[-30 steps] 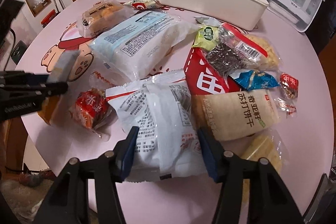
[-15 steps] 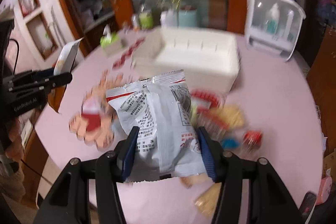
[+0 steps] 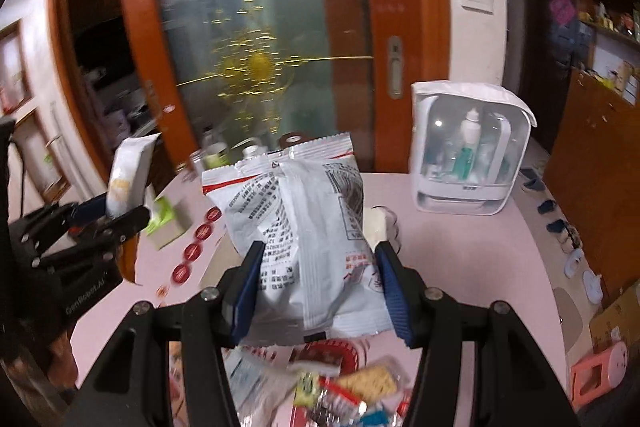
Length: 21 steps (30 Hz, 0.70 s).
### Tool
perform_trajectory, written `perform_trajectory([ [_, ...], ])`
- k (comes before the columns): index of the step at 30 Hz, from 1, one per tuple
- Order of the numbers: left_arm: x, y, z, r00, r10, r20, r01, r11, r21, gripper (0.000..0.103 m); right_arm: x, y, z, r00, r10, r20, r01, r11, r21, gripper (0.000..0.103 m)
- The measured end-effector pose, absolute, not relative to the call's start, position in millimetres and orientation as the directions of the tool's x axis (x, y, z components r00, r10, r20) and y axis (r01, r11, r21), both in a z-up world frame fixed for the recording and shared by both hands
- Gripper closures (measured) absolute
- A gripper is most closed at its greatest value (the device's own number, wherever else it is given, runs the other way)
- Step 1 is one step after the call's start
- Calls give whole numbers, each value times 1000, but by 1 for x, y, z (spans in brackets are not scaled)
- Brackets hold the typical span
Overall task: Organize snacks
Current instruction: 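Carry both snacks into the white tray and open both tools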
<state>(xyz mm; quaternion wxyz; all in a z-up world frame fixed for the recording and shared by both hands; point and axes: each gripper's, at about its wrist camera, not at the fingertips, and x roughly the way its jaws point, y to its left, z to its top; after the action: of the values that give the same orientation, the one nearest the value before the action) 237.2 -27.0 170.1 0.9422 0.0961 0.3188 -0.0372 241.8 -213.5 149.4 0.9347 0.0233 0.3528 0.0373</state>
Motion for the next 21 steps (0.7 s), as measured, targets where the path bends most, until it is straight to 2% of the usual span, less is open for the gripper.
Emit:
perform_trajectory([
  [3, 287, -29, 152, 775, 10, -632, 85, 989, 121, 63, 274, -220, 129, 714, 75, -696, -21, 996, 85, 47],
  [8, 344, -26, 93, 715, 28, -698, 47, 995, 89, 63, 314, -222, 70, 639, 77, -765, 17, 993, 113, 47],
  [14, 385, -31, 23, 627, 49, -777, 43, 994, 97, 63, 348, -212, 12, 546, 85, -833, 24, 993, 117, 47],
  [21, 398, -28, -30, 546, 46, -837, 40, 996, 80, 58, 366, -201, -20, 488, 90, -868, 18, 993, 113, 43],
])
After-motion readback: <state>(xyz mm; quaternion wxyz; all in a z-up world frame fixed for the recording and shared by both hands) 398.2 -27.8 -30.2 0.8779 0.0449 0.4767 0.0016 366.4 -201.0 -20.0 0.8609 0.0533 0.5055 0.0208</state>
